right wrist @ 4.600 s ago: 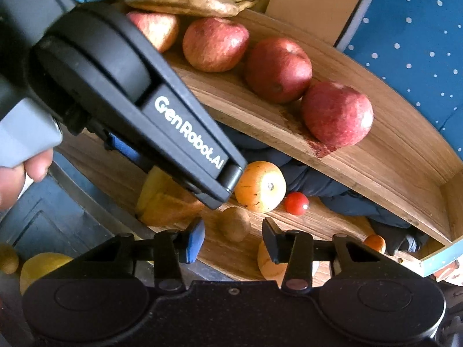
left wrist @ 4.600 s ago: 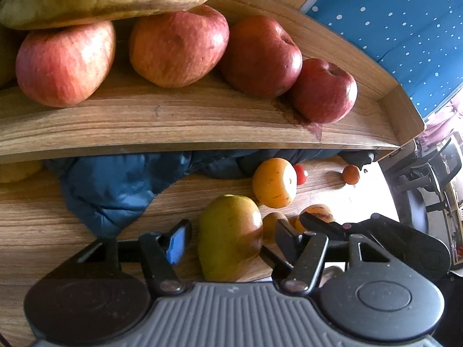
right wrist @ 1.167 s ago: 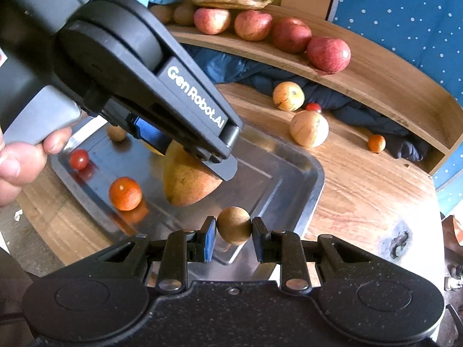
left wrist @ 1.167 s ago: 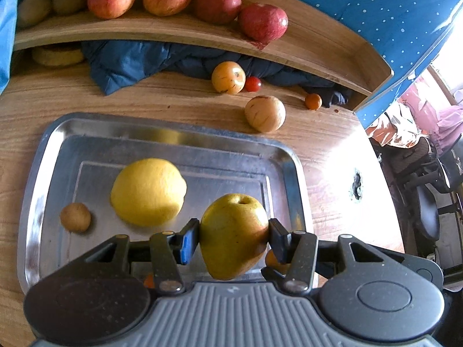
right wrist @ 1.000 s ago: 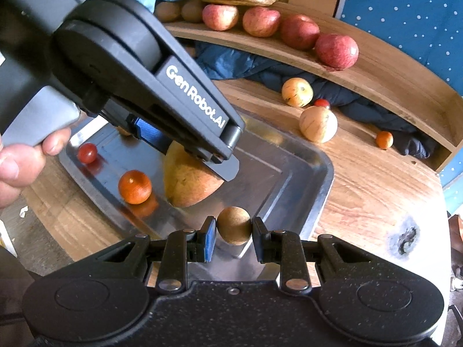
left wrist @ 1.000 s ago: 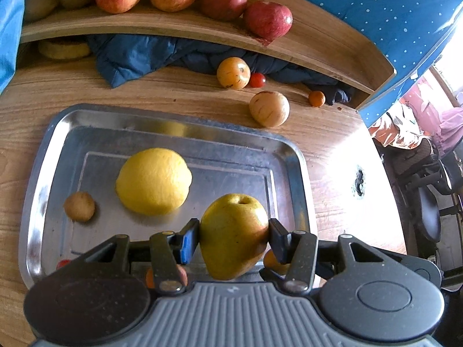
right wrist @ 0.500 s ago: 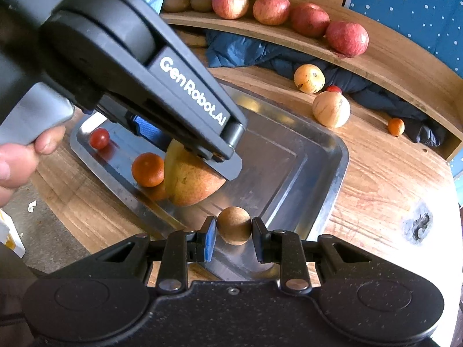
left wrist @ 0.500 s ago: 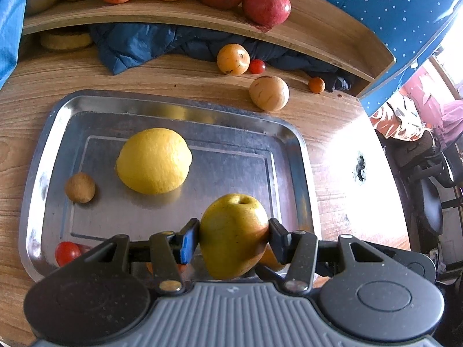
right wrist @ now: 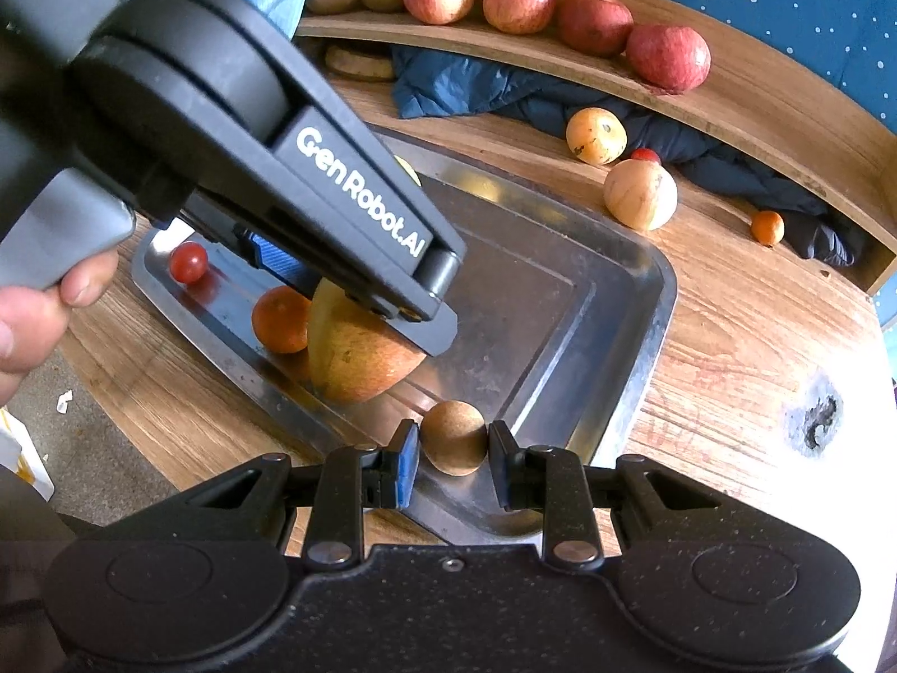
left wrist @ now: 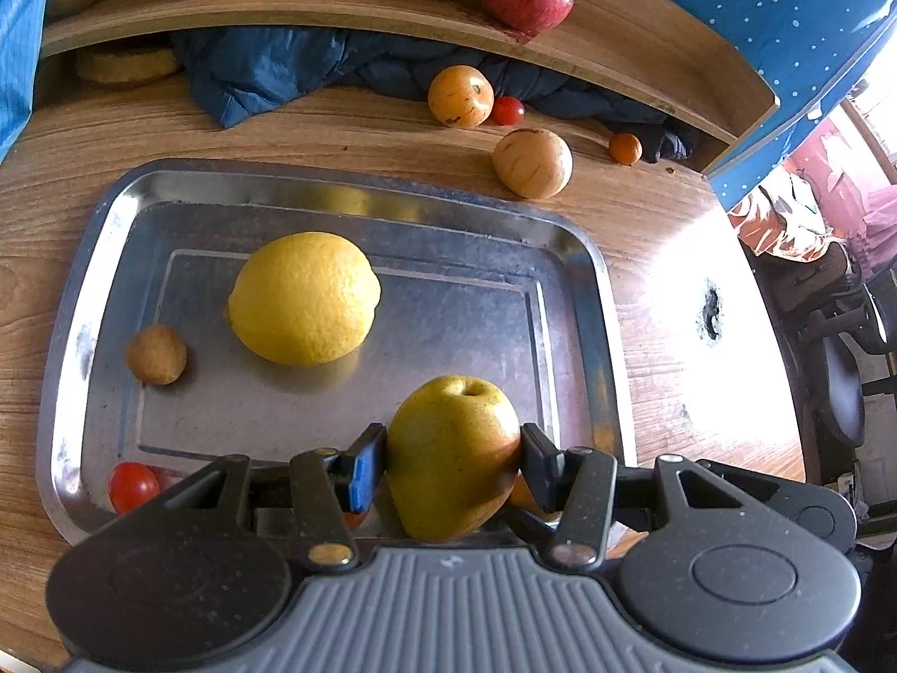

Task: Organize fruits
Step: 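Carry the mango and small kiwi onto the tray and open both tools, then withdraw both tools and reach toward the yellow-orange fruit and pale round fruit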

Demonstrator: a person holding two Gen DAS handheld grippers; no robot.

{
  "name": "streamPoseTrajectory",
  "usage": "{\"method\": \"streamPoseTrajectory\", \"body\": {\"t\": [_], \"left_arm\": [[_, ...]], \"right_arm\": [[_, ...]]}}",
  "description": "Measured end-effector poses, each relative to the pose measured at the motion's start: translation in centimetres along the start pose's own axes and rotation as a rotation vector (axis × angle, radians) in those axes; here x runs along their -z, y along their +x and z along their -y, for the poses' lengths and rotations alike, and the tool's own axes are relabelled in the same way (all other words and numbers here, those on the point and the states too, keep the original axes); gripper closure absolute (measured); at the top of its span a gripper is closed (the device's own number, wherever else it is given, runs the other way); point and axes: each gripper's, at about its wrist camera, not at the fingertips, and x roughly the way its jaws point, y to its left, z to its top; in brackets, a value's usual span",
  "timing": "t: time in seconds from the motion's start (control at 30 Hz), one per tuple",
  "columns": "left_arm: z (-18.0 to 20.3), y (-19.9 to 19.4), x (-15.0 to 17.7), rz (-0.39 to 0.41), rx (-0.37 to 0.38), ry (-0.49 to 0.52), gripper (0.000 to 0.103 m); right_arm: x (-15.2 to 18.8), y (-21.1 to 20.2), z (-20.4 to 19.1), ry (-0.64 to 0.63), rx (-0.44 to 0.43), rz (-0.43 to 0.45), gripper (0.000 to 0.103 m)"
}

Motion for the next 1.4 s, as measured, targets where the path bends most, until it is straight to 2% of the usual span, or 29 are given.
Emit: {"method": "streamPoseTrajectory", "body": {"t": [0.57,1.1,1.4], "left_arm": [[-0.5,0.3,0.0,-0.007,-0.016,-0.006,0.048],[0.1,0.0,0.2,0.021,-0.036,-0.016,0.048],[0.5,-1.4,1.2,0.061,-0.055,-0.006,0.031]], "right_arm": [[0.0,0.2,0.0,0.013,0.003,-0.008,0.073],[0.8,-0.9,0.5,0.035,0.023,0.008,0.065],[1.6,-2.0,0.7,0.042,0.026,0.029,0.052]]}}
